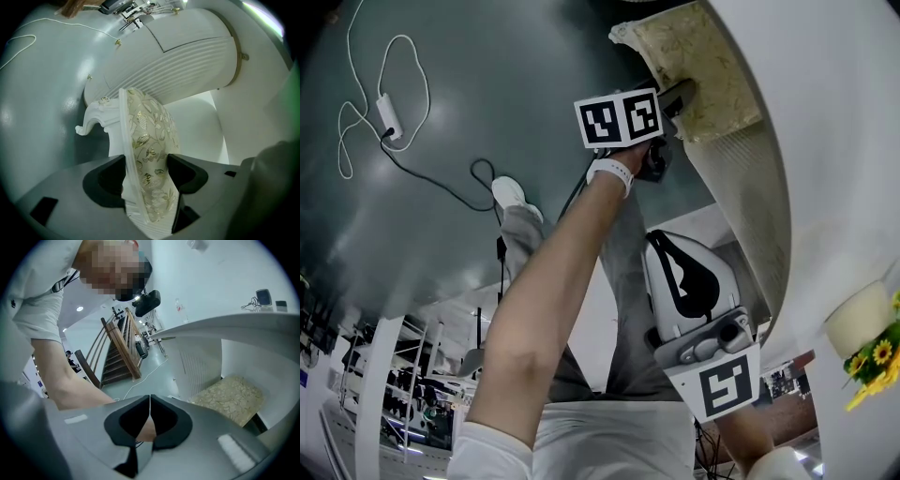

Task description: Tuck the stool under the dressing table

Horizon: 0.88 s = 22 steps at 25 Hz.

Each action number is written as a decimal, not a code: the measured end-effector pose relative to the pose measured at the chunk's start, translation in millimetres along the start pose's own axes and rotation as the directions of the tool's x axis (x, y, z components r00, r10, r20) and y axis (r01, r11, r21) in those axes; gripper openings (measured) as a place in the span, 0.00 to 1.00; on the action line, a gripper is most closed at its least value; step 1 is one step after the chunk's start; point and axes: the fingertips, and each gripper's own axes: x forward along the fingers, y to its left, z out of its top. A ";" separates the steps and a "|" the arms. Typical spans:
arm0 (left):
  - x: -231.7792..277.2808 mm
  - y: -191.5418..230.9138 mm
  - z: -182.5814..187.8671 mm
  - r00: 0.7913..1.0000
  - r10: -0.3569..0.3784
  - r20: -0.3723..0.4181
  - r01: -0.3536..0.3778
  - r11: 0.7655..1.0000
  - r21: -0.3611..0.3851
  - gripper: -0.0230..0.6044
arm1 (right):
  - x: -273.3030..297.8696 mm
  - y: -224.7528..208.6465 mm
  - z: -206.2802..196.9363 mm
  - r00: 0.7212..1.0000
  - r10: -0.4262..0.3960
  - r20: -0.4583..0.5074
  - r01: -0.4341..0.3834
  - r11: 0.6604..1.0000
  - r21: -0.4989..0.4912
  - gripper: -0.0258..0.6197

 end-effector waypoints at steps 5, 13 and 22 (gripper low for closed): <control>-2.5 -1.5 0.5 0.999 -0.028 -0.020 0.028 1.000 -0.011 0.49 | -4.0 3.1 0.4 1.000 -0.003 0.003 0.003 1.000 -0.010 0.07; -33.2 4.9 -12.1 0.998 0.008 -0.066 -0.006 0.999 0.032 0.42 | -9.7 17.7 11.4 1.000 -0.006 0.026 0.007 1.000 -0.029 0.07; -106.6 1.9 -15.1 0.998 0.057 -0.020 -0.055 0.996 0.076 0.10 | -15.7 63.1 21.6 0.998 0.019 0.062 -0.015 0.998 -0.056 0.07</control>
